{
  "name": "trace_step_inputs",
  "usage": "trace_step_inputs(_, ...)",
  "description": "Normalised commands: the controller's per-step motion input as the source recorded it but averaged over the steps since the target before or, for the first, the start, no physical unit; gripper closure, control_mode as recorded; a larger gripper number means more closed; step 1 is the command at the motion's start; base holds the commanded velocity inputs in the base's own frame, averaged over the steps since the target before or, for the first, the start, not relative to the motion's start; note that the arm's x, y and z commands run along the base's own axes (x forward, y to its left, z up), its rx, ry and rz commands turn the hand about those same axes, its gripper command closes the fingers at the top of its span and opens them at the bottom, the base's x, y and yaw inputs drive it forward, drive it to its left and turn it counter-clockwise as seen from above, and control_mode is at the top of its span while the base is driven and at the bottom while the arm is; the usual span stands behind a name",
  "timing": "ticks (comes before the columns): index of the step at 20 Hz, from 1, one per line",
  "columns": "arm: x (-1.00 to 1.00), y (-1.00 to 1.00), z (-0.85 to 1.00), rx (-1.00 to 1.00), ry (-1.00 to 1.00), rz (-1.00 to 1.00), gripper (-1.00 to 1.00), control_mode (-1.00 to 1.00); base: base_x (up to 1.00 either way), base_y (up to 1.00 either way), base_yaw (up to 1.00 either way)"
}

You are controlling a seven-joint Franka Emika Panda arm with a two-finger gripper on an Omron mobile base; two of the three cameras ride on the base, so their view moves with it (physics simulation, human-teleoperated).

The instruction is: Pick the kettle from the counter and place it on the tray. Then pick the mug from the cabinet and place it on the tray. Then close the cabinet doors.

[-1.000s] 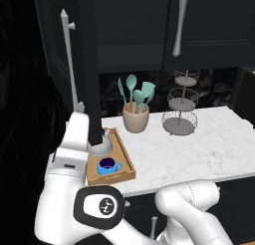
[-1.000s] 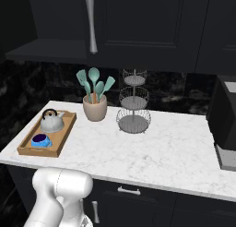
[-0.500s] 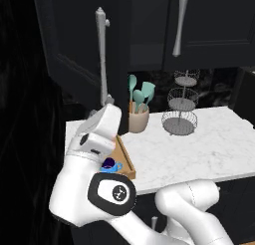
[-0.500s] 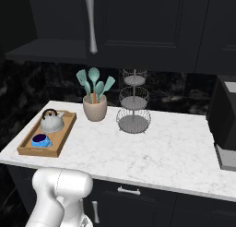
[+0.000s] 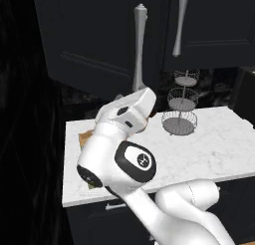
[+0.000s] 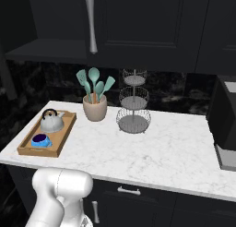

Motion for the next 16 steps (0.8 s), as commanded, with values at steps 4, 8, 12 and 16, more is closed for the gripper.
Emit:
trace_step_inputs(4,1.0,-0.43,0.08,0.18,0.09,0.0,-1.0,-1.0,0.0,0.0,0.0)
trace_step_inputs(8,1.0,-0.38,0.07,0.18,0.05,0.0,-1.0,-1.0,0.0,0.0,0.0)
trace_step_inputs(12,1.0,-0.27,0.02,0.2,0.01,0.03,-1.0,-1.0,0.0,0.0,0.0)
trace_step_inputs(16,1.0,-0.14,0.01,0.2,0.0,0.08,-1.0,-1.0,0.0,0.0,0.0)
